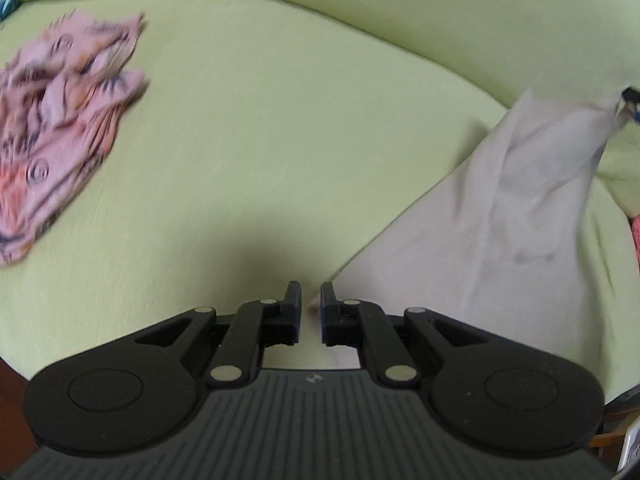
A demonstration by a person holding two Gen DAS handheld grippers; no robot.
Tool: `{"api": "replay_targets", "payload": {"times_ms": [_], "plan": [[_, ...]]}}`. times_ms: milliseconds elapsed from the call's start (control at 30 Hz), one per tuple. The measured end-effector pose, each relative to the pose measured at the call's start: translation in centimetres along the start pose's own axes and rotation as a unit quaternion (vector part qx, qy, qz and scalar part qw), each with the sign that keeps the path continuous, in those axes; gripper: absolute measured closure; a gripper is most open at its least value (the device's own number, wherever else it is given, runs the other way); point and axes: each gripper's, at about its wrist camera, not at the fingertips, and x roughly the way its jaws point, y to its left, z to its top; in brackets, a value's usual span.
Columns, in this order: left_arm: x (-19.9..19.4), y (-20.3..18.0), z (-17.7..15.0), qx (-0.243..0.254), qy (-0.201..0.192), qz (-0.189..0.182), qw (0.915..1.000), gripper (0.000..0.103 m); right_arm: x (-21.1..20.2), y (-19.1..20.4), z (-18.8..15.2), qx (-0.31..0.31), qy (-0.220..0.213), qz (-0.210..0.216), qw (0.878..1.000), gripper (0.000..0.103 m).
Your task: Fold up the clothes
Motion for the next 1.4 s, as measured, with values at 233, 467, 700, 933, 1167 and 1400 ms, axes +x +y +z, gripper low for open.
{"api": "replay_targets", "payload": {"times_ms": [233,467,700,933,1167,1400], "plan": [[-2.6,-5.2,-4.0,0.230,-0.038,0.020,0.9722,0.088,-5.5,0.6,-13.2,0.047,-0.005,0.025,0.999,0.030],[0.6,-11.8,-6.9,0.332,-0.036,-0.029,0.9421,0.084,-13.6,4.1,-22.9,0.078,0.035,0.041,0.995,0.030],[2.8,-10.2,-5.8,0.269,-0.015,-0.044,0.9621,0.083,-17.7,7.6,-24.3,0.069,0.091,0.082,0.990,0.030],[3.6,-8.4,-3.9,0.209,-0.001,-0.085,0.9743,0.100,-18.3,10.2,-25.4,0.080,0.116,0.113,0.984,0.030],[0.5,-5.1,0.4,0.167,-0.064,-0.065,0.9817,0.103,-17.1,10.4,-28.0,0.198,0.188,0.149,0.950,0.031],[1.4,-3.4,2.2,0.173,-0.062,-0.010,0.9829,0.103,-13.6,9.7,-33.0,0.300,0.230,0.163,0.911,0.045]]}}
